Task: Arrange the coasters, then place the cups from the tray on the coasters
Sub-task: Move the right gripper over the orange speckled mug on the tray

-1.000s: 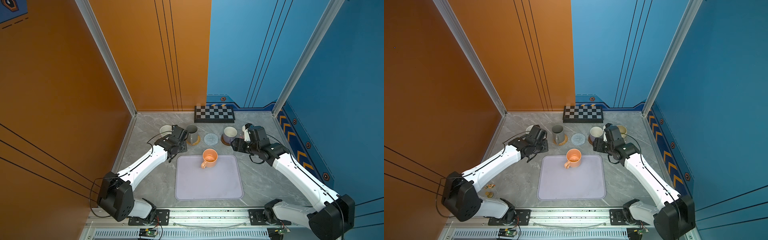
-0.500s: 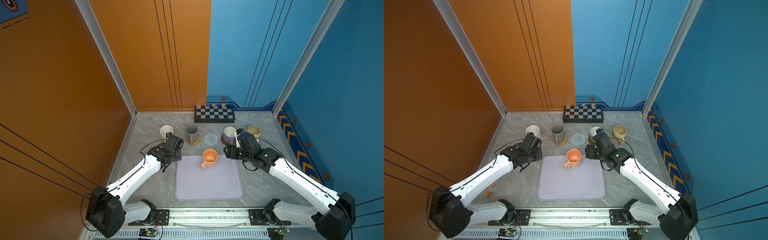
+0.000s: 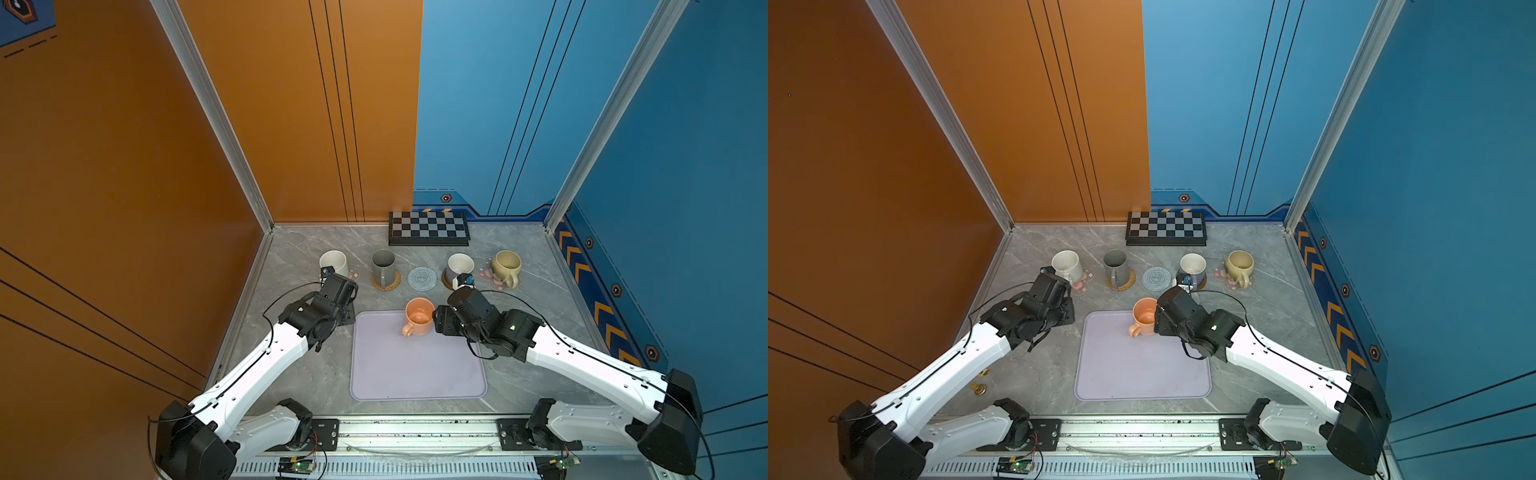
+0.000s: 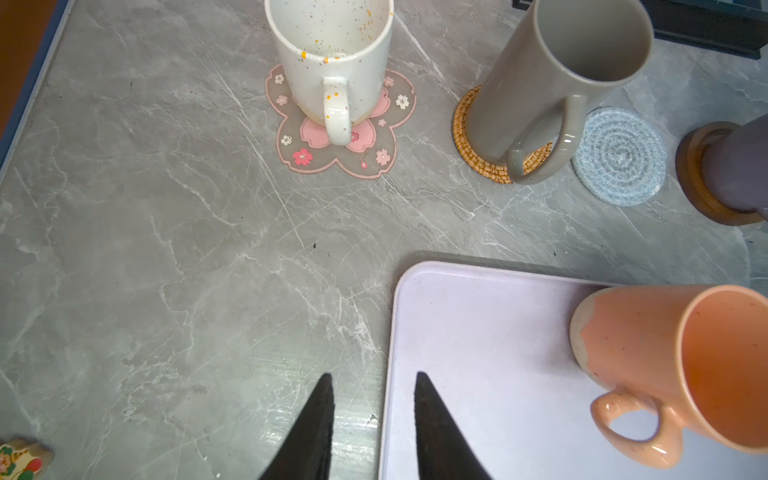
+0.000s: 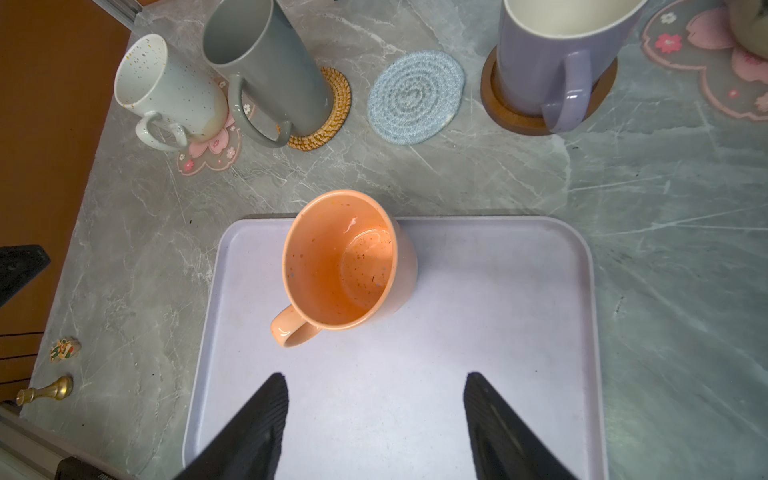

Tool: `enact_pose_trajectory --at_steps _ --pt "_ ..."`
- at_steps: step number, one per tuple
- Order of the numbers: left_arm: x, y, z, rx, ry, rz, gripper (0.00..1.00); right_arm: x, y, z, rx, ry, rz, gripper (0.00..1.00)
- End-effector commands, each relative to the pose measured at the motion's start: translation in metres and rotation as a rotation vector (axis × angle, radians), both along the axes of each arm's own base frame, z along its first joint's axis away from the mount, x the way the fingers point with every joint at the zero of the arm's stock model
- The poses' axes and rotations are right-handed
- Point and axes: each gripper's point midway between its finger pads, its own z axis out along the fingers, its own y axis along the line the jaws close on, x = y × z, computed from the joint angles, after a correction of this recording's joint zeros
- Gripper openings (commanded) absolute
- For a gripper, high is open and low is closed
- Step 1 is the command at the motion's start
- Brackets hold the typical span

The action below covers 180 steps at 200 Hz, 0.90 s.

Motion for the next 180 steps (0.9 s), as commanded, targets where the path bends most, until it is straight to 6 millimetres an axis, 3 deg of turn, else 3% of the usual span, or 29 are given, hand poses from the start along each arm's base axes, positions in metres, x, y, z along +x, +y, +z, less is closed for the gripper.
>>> enact_pose_trajectory --at_steps 1,110,180 --pt "-0.009 0.012 -0.007 0.026 0.026 0.027 0.34 0.001 0.003 -0.004 -0.015 0.002 -0.056 0.69" --pt "-0.010 0.015 -0.004 0.002 0.016 0.035 0.33 -0.017 0.063 -0.030 0.024 0.123 -0.015 0.68" --pt "-0.014 0.010 -0.010 -0.022 0.039 0.015 0.33 -0.018 0.078 -0.038 -0.011 0.123 -0.002 0.68"
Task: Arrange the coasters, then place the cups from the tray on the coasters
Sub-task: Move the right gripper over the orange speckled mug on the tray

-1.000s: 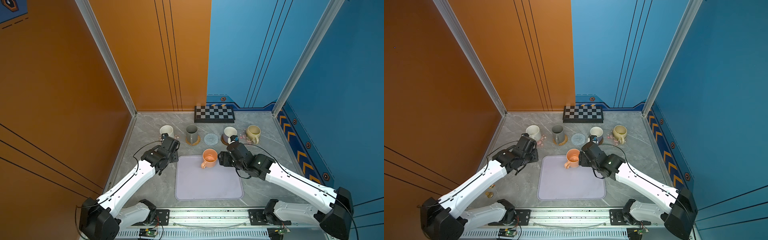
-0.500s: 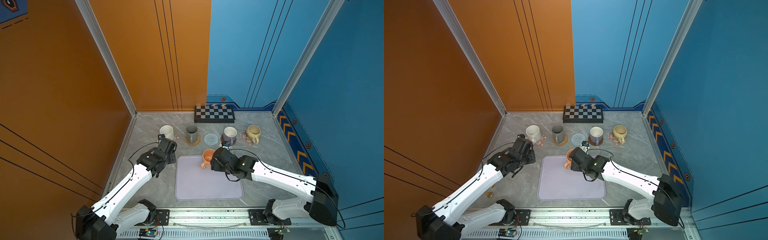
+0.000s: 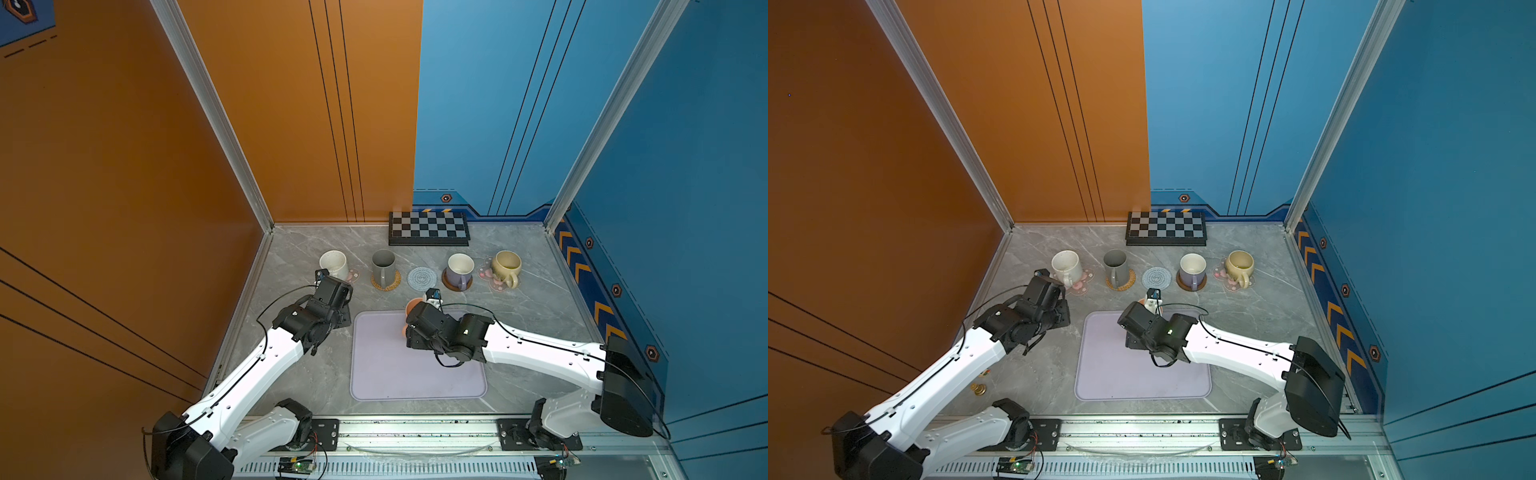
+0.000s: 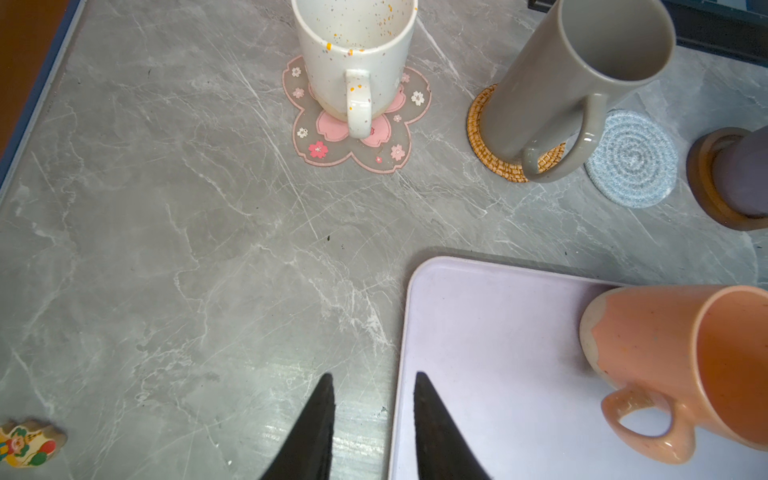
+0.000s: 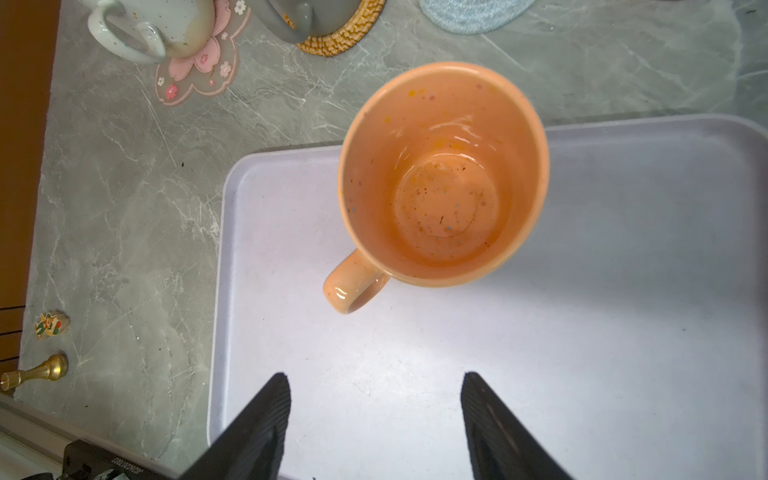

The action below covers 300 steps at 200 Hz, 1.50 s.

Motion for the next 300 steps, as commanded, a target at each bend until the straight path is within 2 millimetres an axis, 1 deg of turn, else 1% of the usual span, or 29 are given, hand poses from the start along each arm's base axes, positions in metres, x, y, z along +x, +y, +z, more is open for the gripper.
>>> enact_pose_trajectory --at_steps 1,42,86,124,156,199,224,274,300 --pt "-0.007 0.001 -0.007 -0.011 0.031 -0.005 0.33 0.005 0.011 0.000 0.001 -0.005 -0.012 0.68" --pt "-0.008 0.004 -0.007 -0.009 0.030 -0.013 0.33 0.005 0.027 -0.004 -0.039 0.011 0.024 0.66" --pt "-0.010 0.007 -0.009 -0.019 0.036 -0.011 0.33 0.008 0.032 -0.007 -0.081 0.024 0.027 0.66" --pt "-0.012 0.007 -0.016 -0.024 0.061 -0.011 0.33 0.006 0.031 -0.017 -0.128 0.063 0.013 0.62" --pt "-0.012 0.010 -0.016 -0.027 0.056 -0.004 0.33 0.007 0.022 -0.022 -0.179 0.074 -0.023 0.61" --pt "-0.013 0.012 -0.017 -0.031 0.060 -0.002 0.33 0.012 0.017 -0.025 -0.218 0.054 -0.060 0.61" --pt "-0.014 0.014 -0.020 -0.030 0.065 0.004 0.33 0.018 0.011 -0.026 -0.246 0.021 -0.123 0.60" --pt "-0.018 0.020 -0.026 -0.037 0.080 0.019 0.33 0.020 0.016 -0.031 -0.295 0.012 -0.131 0.59" --pt "-0.019 0.022 -0.026 -0.049 0.075 0.028 0.33 0.018 0.013 -0.034 -0.307 0.021 -0.140 0.59"
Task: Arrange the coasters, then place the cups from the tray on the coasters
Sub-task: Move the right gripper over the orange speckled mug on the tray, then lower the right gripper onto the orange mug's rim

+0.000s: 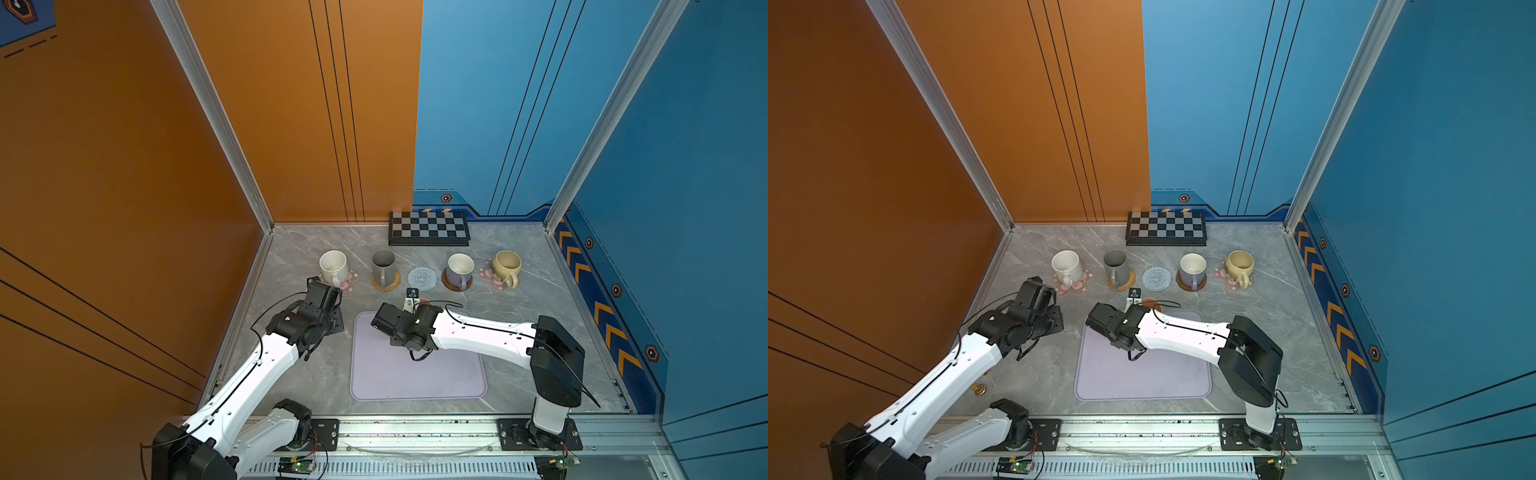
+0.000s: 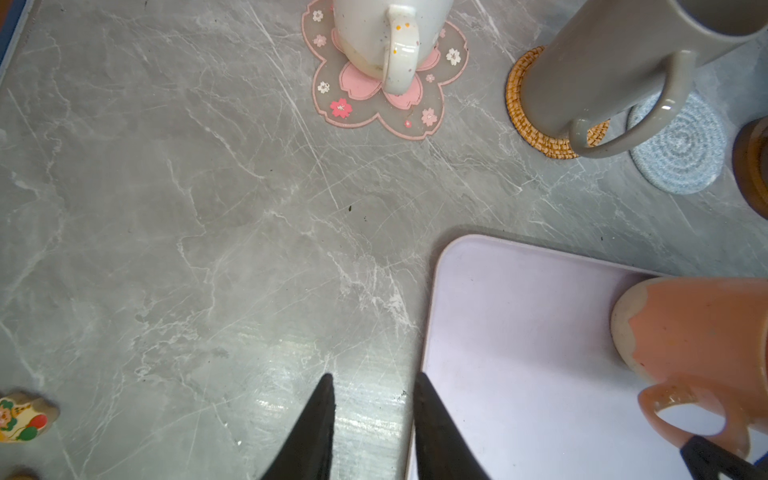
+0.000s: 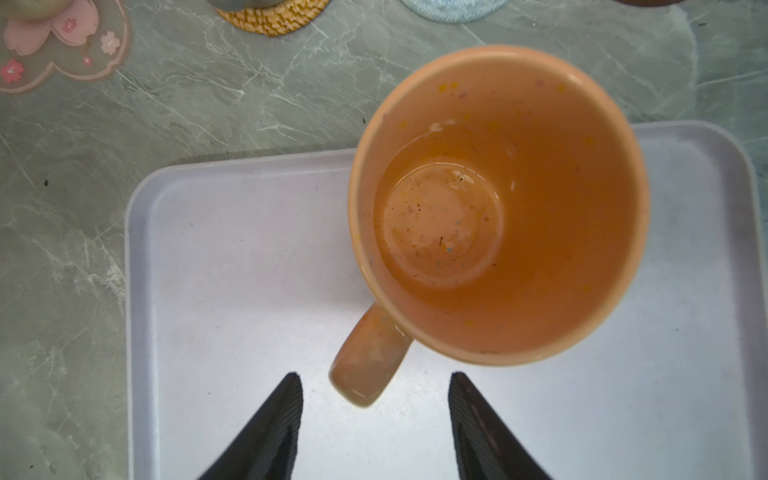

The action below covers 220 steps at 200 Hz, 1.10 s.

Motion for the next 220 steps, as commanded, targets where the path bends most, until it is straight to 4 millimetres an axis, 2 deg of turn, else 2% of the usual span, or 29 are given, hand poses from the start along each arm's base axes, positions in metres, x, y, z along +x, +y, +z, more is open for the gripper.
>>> enact_pose_trajectory --at_steps 1,90,162,220 --pt "-0.006 0.002 -0.003 -0.009 0.012 -0.010 0.33 0.000 -0.013 0.001 -0.058 -0.013 -0.036 0.59" --pt "-0.006 0.001 -0.005 -0.035 0.021 -0.002 0.33 -0.008 -0.055 0.000 -0.072 -0.012 -0.117 0.59" --pt "-0.005 -0.001 -0.002 -0.051 0.016 0.004 0.33 -0.017 -0.100 0.002 -0.064 -0.002 -0.175 0.59" --pt "-0.004 -0.005 0.001 -0.077 0.012 0.006 0.33 -0.019 -0.120 -0.004 -0.078 0.030 -0.181 0.59"
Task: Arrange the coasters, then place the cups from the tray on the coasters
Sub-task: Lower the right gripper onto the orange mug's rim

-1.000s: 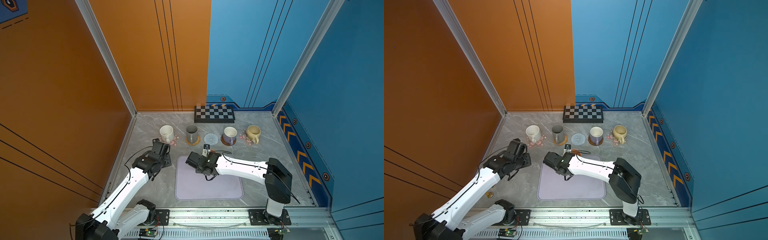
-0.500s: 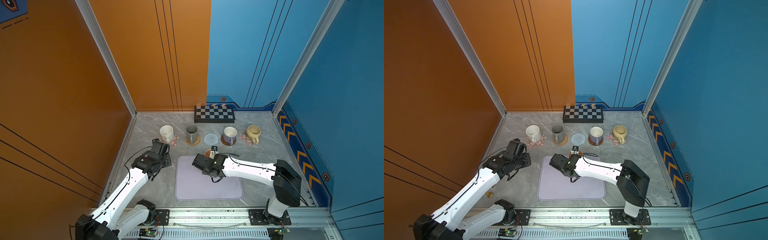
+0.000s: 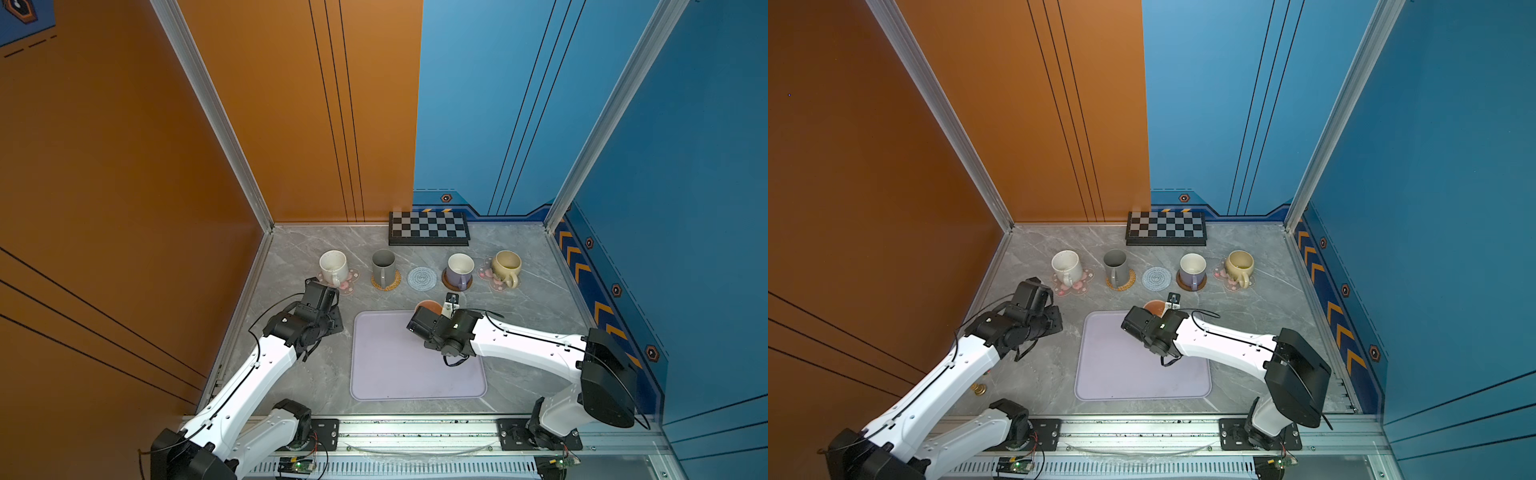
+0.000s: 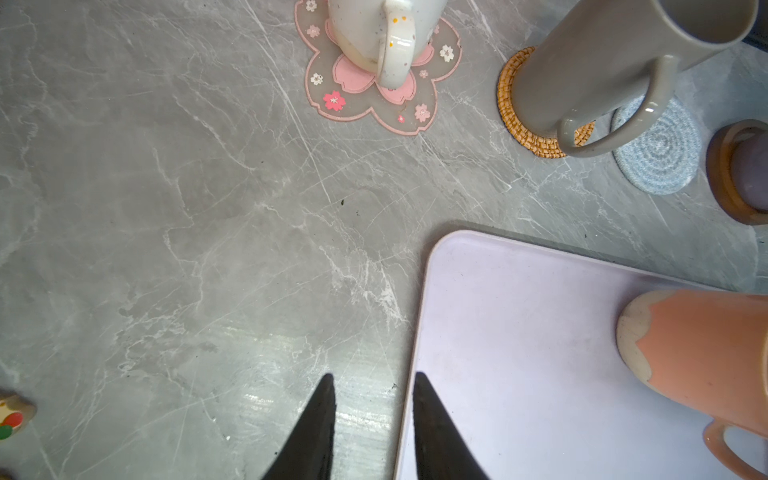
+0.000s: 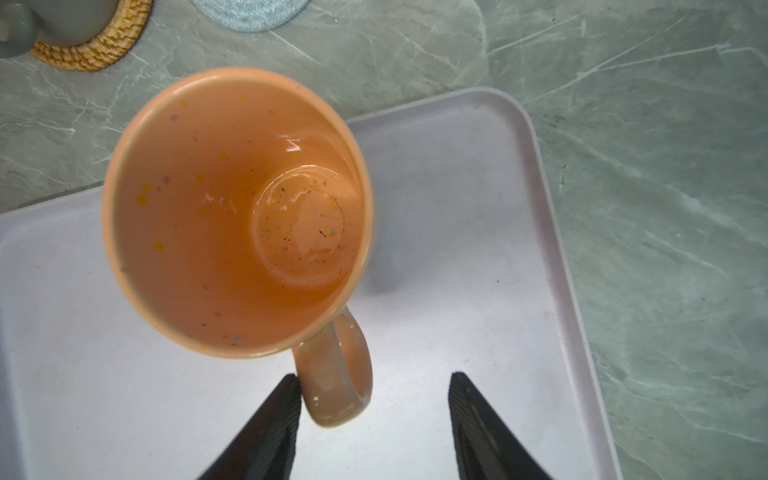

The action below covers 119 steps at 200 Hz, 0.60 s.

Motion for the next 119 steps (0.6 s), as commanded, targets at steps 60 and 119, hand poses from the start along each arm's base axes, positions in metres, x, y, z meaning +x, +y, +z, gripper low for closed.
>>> enact_pose_trajectory --at_steps 60,119 --pt "-0.001 -0.005 0.006 -0.043 -0.005 0.007 0.32 -0.004 -0.046 -0.010 -0.017 0.087 0.073 0.59" --pt "-0.003 -0.009 0.010 -0.058 -0.017 0.001 0.32 -0.001 -0.031 0.006 0.088 0.131 0.390 0.60"
